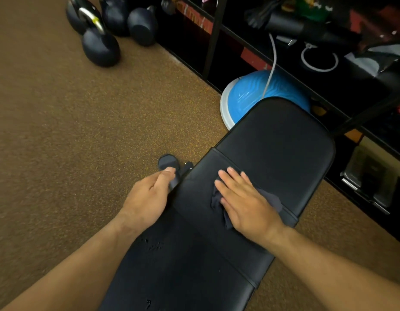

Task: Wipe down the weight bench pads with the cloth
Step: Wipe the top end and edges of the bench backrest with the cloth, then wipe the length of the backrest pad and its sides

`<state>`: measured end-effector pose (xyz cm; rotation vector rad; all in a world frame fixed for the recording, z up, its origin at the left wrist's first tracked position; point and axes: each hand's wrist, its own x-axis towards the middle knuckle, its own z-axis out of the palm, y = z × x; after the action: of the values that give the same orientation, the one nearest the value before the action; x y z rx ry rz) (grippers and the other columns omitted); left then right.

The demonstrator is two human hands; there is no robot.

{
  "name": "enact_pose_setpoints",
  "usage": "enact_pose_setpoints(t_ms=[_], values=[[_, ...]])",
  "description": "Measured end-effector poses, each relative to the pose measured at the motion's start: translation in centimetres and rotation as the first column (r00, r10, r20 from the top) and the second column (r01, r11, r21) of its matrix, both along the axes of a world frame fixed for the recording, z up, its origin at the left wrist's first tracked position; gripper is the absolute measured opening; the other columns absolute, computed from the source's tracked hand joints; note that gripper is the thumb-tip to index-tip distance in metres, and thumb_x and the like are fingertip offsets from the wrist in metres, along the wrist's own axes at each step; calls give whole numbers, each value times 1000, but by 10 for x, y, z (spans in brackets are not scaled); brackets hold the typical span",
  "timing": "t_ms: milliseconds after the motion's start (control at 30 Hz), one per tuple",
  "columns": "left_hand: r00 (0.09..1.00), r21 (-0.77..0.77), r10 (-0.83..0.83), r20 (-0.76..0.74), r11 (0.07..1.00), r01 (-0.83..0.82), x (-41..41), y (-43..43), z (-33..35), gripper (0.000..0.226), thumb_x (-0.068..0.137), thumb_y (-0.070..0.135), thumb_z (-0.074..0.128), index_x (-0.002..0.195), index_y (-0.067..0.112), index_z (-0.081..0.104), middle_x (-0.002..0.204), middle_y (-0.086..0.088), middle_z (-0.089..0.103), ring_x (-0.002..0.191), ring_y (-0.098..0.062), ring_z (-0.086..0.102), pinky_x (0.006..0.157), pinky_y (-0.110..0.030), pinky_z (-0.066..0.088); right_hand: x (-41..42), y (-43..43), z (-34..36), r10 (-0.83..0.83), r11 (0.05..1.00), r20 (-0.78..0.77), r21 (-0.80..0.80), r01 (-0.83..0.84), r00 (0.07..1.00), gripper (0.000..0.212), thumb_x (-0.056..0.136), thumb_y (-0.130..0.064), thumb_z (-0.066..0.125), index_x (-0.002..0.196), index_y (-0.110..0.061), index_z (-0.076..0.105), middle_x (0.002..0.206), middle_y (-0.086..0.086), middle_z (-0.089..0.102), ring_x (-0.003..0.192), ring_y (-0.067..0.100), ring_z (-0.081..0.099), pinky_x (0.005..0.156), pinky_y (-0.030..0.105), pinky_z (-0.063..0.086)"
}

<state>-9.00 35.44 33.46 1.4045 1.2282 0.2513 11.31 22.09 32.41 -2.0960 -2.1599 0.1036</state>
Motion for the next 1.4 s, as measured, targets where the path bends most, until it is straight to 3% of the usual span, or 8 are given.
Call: enact_pose_setpoints(t_ms=[200, 500, 733, 1000, 1133, 1267, 1333, 1400], values=[[999, -64, 28, 43, 998, -25, 8, 4, -3, 59, 70, 72, 36, 100, 36, 71, 106, 15, 71, 106, -3, 63, 106, -39, 42, -5, 77, -1, -50, 999, -21, -11, 50, 999, 42, 98, -25, 37, 125, -5, 62, 135, 13, 58, 133, 33, 46, 113, 49, 27], [999, -71, 9, 52, 997, -5, 1, -8, -2, 41, 75, 69, 36, 90, 53, 71, 122, 20, 65, 121, -3, 54, 112, -39, 34, -17, 48, 11, -117, 991, -208, -86, 101, 971, 45, 103, -29, 33, 141, -10, 49, 154, 5, 38, 147, 21, 20, 120, 33, 2], [997, -66, 43, 65, 997, -39, -7, -7, -4, 66, 69, 66, 40, 113, 28, 72, 123, 16, 65, 119, -4, 56, 111, -38, 36, -14, 35, 2, 38, 999, -19, -27, -38, 999, 43, 98, -24, 35, 130, -8, 60, 143, 9, 52, 138, 30, 40, 115, 51, 26], [999, -63, 43, 20, 997, -42, -6, -6, 0, 48, 73, 68, 37, 89, 39, 71, 104, 17, 70, 105, -4, 61, 105, -40, 42, -15, 98, 7, -75, 997, -142, -38, 70, 987, 29, 97, -27, 44, 108, -16, 68, 110, -3, 67, 114, 17, 56, 118, 44, 15], [999, 26, -1, -38, 1000, 2, -1, -9, 13, 30, 92, 54, 41, 87, 41, 67, 108, 13, 65, 108, -9, 57, 101, -33, 39, -14, 92, 14, -95, 989, -211, -133, 67, 973, 42, 101, -35, 33, 133, -17, 55, 139, -4, 53, 141, 16, 29, 120, 40, -2], [989, 379, -71, -127, 918, 115, 19, -22, 26, 33, 101, 32, 43, 127, 20, 60, 129, 6, 57, 120, -8, 48, 97, -21, 32, -8, 80, 35, -276, 959, -647, -232, 161, 711, 57, 98, -36, 32, 153, -24, 28, 159, -5, 27, 147, 3, 7, 120, 27, -4], [988, 461, -84, -132, 877, 136, 34, -26, 30, 41, 100, 34, 44, 136, 17, 52, 141, 4, 49, 129, -8, 41, 103, -19, 28, 2, 71, 48, -313, 936, -777, -156, 315, 547, 53, 94, -28, 37, 147, -21, 41, 155, -3, 37, 144, 2, 21, 121, 29, 9], [975, 514, -146, -170, 831, 214, 53, -29, 31, 52, 98, 40, 46, 145, 17, 42, 152, 1, 34, 140, -12, 28, 111, -24, 23, 15, 49, 56, -315, 907, -746, -53, 418, 587, 45, 93, -18, 41, 134, -16, 58, 145, -3, 50, 139, 1, 33, 118, 27, 22]])
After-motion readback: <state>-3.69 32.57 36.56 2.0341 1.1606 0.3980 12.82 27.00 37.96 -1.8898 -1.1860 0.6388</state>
